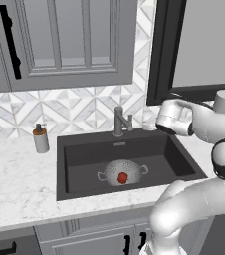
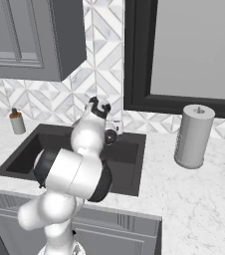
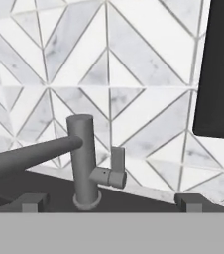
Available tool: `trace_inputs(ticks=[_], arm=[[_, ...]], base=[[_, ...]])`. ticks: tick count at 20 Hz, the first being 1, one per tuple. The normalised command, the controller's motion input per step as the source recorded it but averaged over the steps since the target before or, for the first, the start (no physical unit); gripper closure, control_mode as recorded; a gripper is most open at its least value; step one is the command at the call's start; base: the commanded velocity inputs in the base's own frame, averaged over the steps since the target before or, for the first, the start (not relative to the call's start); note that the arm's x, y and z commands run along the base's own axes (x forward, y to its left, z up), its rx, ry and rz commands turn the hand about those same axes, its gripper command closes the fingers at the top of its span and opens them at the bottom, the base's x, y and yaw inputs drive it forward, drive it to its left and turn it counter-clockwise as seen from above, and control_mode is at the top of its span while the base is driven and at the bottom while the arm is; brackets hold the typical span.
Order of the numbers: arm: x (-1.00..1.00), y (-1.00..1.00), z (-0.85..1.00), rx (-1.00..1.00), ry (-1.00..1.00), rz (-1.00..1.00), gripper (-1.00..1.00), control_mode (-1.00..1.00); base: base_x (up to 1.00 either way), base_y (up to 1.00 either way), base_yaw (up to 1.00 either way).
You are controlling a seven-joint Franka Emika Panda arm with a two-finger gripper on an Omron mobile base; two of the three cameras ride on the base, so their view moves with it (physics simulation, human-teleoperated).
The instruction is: Put the colander in the sink, put the apple in the colander, and turn on the sink faucet and pour water over the colander.
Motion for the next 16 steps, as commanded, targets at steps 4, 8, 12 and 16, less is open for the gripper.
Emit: trace_inputs(ticks=[4, 8, 12, 16], arm=[[0.4, 0.04, -0.41, 0.03, -0.06, 0.0, -1.0, -1.0], [0.31, 0.0, -0.48, 0.08, -0.1, 0.0, -1.0, -1.0], [0.24, 0.0, -0.21, 0.1, -0.15, 0.0, -1.0, -1.0], [0.17, 0.0, 0.0, 0.09, -0.23, 0.0, -1.0, -1.0]], base=[[0.0, 0.0, 0.0], [0.0, 0.0, 0.0], [0.0, 0.0, 0.0], [0.0, 0.0, 0.0]])
